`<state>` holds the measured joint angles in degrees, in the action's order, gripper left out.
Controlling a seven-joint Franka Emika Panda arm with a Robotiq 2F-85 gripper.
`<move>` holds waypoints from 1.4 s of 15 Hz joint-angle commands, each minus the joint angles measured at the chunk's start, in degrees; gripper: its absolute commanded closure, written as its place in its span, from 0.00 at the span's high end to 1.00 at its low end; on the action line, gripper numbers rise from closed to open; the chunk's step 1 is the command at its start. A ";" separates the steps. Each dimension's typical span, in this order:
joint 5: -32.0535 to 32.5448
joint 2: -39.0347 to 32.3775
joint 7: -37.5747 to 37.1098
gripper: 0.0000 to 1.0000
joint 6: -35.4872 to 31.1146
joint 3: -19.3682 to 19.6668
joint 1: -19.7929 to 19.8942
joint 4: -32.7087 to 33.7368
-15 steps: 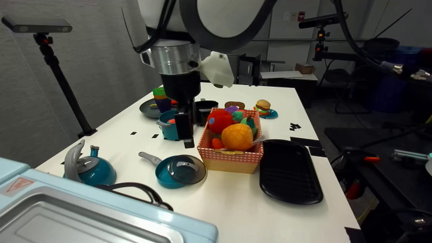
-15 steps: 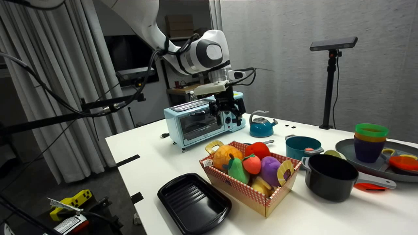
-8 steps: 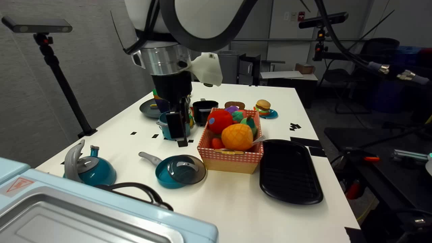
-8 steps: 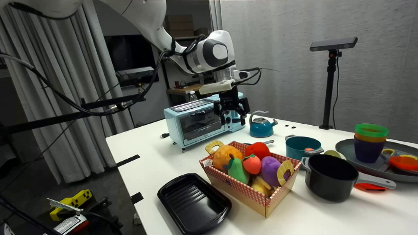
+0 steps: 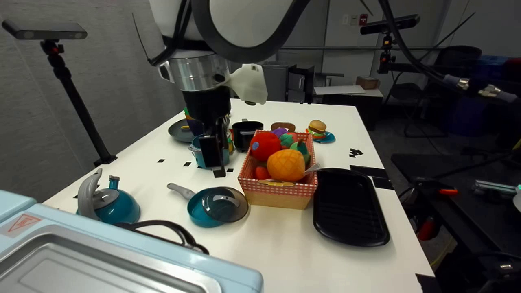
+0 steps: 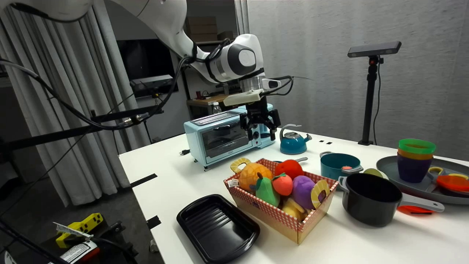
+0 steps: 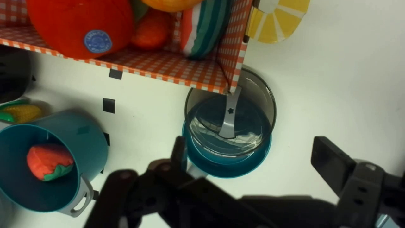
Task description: Move the lid from the blue pan to the black pot
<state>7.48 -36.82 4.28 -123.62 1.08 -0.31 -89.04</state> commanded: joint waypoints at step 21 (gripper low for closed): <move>0.02 -15.99 10.45 1.00 1.58 -1.70 1.19 11.80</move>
<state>7.50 -49.17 12.58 -123.85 0.26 -0.12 -82.52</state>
